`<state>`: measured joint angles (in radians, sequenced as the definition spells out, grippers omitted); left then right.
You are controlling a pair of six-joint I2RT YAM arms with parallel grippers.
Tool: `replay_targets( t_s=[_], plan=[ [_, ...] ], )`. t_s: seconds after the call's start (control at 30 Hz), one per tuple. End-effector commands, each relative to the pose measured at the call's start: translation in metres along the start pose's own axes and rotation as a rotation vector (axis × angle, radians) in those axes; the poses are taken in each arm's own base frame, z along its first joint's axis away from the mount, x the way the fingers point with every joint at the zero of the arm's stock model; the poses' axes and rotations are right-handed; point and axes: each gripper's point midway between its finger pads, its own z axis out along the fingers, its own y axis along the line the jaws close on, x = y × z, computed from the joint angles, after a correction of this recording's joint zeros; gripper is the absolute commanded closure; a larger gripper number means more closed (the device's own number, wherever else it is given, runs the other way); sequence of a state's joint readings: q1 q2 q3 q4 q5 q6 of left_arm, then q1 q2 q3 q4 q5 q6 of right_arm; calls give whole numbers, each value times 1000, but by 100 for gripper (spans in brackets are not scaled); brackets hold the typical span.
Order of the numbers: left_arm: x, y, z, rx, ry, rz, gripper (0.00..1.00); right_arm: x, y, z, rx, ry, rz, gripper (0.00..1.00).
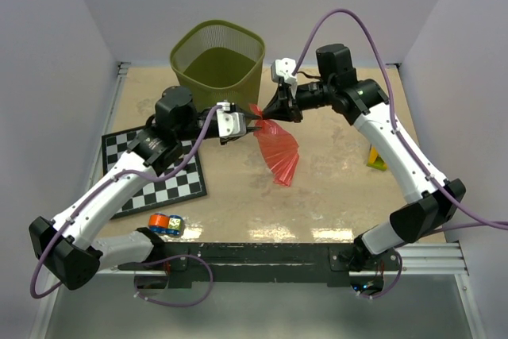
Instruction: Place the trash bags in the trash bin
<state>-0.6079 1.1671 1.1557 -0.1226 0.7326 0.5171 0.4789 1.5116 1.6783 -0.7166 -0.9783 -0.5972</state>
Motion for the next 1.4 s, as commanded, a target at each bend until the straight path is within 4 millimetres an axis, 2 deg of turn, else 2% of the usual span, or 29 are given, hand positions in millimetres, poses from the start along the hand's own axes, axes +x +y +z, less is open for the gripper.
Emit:
replay_targets(
  t_s=[0.0, 0.17, 0.27, 0.3, 0.4, 0.47, 0.57, 0.7, 1.03, 1.37],
  plan=[
    [-29, 6, -1, 31, -73, 80, 69, -12, 4, -3, -30, -18, -57, 96],
    [-19, 19, 0, -28, -33, 76, 71, -14, 6, -2, -40, -28, -56, 97],
    [-15, 32, 1, -91, -5, 41, 83, -16, 6, -3, -37, -32, -57, 98],
    [-17, 35, -1, -102, -5, 44, 85, -16, 6, -3, -37, -32, -56, 98],
    [-20, 49, -16, -165, 9, 34, 85, -17, 6, -5, -26, -29, -65, 98],
    [-14, 54, -28, -167, 39, -21, 83, -19, 6, -7, -15, -28, -76, 98],
    [-10, 47, -34, -121, 47, -136, 79, -19, 4, -8, 1, -24, -91, 97],
    [-9, 29, -29, -47, 17, -231, 76, -18, 2, -9, 12, -16, -107, 97],
    [-7, 19, -12, 47, -23, -417, 72, -24, -3, -9, 29, -23, -126, 96],
    [1, 23, -7, 38, -17, -446, 74, -24, -3, -8, 37, -20, -130, 96]
  ],
)
